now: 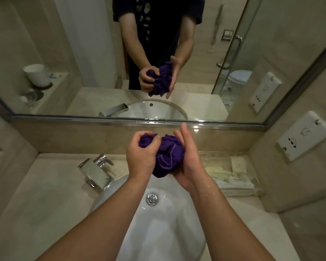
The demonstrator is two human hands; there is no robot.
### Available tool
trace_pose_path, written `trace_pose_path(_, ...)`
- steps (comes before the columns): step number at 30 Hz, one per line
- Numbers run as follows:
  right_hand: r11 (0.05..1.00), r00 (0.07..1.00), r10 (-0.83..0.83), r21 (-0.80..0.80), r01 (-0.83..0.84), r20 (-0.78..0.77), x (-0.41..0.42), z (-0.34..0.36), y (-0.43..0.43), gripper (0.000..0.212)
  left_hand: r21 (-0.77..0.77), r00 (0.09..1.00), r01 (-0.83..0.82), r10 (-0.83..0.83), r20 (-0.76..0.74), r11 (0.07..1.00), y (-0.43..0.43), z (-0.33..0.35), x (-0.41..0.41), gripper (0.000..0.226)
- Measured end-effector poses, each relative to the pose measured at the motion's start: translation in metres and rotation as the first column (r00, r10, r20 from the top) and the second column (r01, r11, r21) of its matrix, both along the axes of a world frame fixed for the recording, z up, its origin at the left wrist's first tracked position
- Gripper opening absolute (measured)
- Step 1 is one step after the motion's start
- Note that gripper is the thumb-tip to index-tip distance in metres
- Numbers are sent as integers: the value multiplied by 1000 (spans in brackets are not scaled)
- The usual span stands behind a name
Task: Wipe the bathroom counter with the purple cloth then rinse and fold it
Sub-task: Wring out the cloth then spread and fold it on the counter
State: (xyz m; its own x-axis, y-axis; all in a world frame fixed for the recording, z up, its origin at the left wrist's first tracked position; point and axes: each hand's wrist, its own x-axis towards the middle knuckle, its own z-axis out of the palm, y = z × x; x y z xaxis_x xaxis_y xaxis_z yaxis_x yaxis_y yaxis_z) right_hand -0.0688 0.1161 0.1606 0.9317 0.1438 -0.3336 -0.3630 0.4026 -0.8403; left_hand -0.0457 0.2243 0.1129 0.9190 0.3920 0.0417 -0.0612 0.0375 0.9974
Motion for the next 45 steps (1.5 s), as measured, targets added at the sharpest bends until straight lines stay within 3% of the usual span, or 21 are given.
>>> trace_pose_path(1, 998, 998, -56, 29, 56, 4, 3, 0, 4, 45, 43, 999, 34, -34, 3, 999, -1, 1, 1, 23)
trace_pose_path(3, 979, 977, -203, -18, 205, 56, 12, -4, 18, 63, -1, 988, 146, -146, -48, 989, -4, 6, 2, 39)
trace_pose_path(6, 900, 922, -343, -219, 377, 178, 18, -7, 33, 37, -279, 938, 296, -333, -95, 913, -8, 15, -2, 45)
trace_pose_path(9, 778, 873, -379, -405, 480, 306, 14, -14, 32, 11, -409, 907, 322, -402, -126, 854, -11, 22, -6, 58)
trace_pose_path(11, 719, 824, -438, -411, 561, 359, 10, -19, 30, 11, -346, 932, 265, -331, -148, 900, -19, 25, -7, 47)
trace_pose_path(13, 714, 794, -502, -354, 604, 343, 9, -24, 31, 17, -175, 966, 145, -177, -187, 974, -24, 27, -7, 35)
trace_pose_path(16, 702, 769, -552, -317, 637, 322, 5, -32, 35, 17, -6, 979, 81, -80, -189, 997, -23, 24, -11, 35)
trace_pose_path(19, 711, 779, -542, -323, 625, 315, 2, -40, 38, 18, 39, 976, 72, -63, -207, 997, -16, 16, -15, 25)
trace_pose_path(25, 736, 829, -495, -380, 560, 262, 0, -57, 39, 24, 89, 980, 54, -35, -197, 995, -11, 0, -19, 35)
trace_pose_path(28, 734, 836, -491, -401, 548, 244, -1, -64, 38, 29, 124, 973, 54, -24, -229, 991, -9, -6, -18, 26)
trace_pose_path(31, 753, 856, -449, -407, 517, 257, -1, -62, 32, 35, 140, 952, 146, -101, -288, 979, -9, -5, -21, 25)
trace_pose_path(33, 767, 857, -433, -386, 513, 280, 4, -52, 27, 32, 37, 938, 225, -206, -277, 974, -3, 2, -22, 37)
trace_pose_path(36, 794, 821, -531, -216, 568, 209, 15, -39, 20, 32, -404, 885, 199, -341, -318, 893, 19, 6, -16, 72)
trace_pose_path(38, 820, 820, -565, -49, 570, 88, 20, -36, 16, 20, -620, 837, 81, -391, -383, 781, 27, 1, -15, 75)
trace_pose_path(40, 856, 856, -516, 47, 515, 13, 19, -35, 18, 13, -714, 775, 90, -499, -388, 695, 22, -1, -21, 70)
trace_pose_path(43, 853, 867, -458, -178, 491, 197, 11, -32, 21, 12, -864, 769, 109, -592, -240, 492, 12, 11, -28, 73)
trace_pose_path(45, 822, 885, -364, -347, 452, 291, 7, -32, 15, 12, -880, 823, 95, -534, -195, 466, 12, 20, -25, 64)
